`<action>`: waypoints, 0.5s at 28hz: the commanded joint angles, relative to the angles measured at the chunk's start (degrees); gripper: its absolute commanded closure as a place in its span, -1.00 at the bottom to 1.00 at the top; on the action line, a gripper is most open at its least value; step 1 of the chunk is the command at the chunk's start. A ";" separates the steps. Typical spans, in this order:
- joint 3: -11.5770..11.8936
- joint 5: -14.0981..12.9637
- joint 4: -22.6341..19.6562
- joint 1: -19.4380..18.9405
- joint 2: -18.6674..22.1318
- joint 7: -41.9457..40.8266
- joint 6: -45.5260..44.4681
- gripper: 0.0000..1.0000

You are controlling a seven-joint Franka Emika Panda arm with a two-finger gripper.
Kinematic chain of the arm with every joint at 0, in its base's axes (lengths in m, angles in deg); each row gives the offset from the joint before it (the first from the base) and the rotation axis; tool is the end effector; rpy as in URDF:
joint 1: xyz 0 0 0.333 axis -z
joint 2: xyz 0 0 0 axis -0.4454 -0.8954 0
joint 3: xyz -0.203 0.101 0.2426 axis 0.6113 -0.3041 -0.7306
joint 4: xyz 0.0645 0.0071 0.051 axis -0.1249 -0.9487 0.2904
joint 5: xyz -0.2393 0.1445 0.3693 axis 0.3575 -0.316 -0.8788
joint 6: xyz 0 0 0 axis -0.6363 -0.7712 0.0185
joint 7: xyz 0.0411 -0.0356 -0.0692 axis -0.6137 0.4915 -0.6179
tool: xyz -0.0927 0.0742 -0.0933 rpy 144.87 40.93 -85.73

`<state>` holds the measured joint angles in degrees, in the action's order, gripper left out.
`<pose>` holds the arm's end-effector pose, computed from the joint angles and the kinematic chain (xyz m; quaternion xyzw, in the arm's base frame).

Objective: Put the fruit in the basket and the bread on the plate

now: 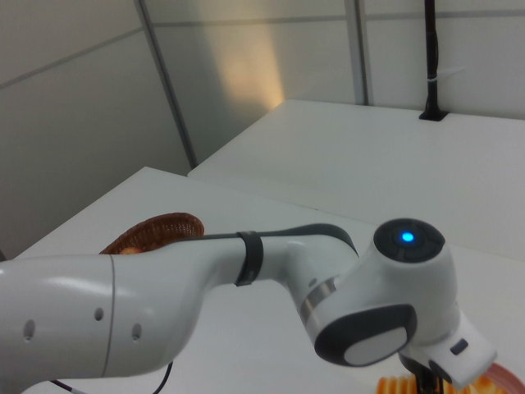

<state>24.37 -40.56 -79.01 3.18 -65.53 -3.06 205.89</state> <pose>0.6595 -0.3564 0.3256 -0.8597 0.5052 -0.0625 0.0419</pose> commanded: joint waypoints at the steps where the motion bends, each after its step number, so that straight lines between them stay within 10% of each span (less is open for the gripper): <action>1: -1.13 -1.30 0.04 -2.55 4.18 -3.84 -6.47 -1.00; 14: -1.39 -0.24 0.04 -20.65 11.74 -14.65 -22.55 -1.00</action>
<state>22.03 -40.66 -77.90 -12.04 -57.26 -11.24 189.22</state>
